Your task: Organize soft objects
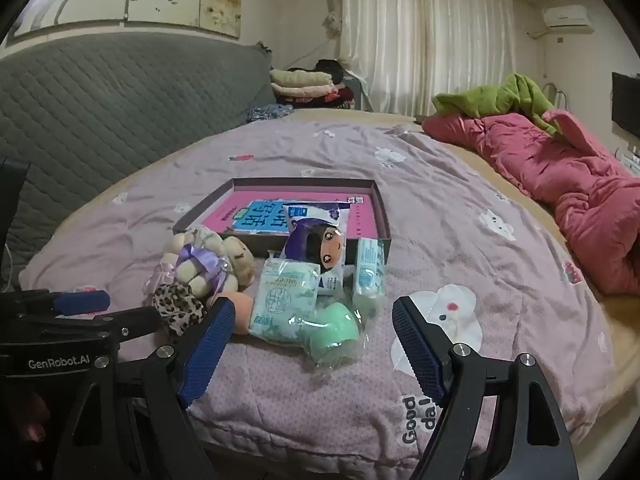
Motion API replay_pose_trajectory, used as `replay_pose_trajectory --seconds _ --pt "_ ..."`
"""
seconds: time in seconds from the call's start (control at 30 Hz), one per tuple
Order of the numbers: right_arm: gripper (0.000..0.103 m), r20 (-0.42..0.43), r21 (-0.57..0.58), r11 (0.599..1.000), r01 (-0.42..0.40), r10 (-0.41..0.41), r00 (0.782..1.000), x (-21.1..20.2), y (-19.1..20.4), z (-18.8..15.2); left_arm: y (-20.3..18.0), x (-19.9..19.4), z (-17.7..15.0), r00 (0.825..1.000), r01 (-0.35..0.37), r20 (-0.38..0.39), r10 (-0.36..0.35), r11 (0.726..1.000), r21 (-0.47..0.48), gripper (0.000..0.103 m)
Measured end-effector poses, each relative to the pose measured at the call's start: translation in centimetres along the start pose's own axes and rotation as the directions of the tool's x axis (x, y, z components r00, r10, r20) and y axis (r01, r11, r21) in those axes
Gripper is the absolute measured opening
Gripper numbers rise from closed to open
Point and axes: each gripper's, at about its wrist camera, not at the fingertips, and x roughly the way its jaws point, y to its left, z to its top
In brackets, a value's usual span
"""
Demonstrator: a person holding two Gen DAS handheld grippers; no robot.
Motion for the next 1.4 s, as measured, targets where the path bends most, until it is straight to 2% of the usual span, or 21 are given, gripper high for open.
replay_pose_trajectory --seconds 0.27,0.37,1.4 --pt "0.082 0.012 -0.008 1.0 0.01 -0.009 1.0 -0.4 -0.5 0.3 -0.3 0.0 1.0 1.0 0.003 0.024 -0.003 1.0 0.016 0.076" --pt "0.082 0.006 -0.005 1.0 0.019 -0.019 1.0 0.0 0.1 0.1 -0.2 -1.2 0.3 0.997 0.021 0.074 -0.022 1.0 0.013 0.076" --pt "0.082 -0.006 -0.001 1.0 0.013 -0.013 1.0 0.2 -0.5 0.0 -0.5 -1.3 0.2 0.996 0.051 0.072 -0.053 0.998 0.024 0.076"
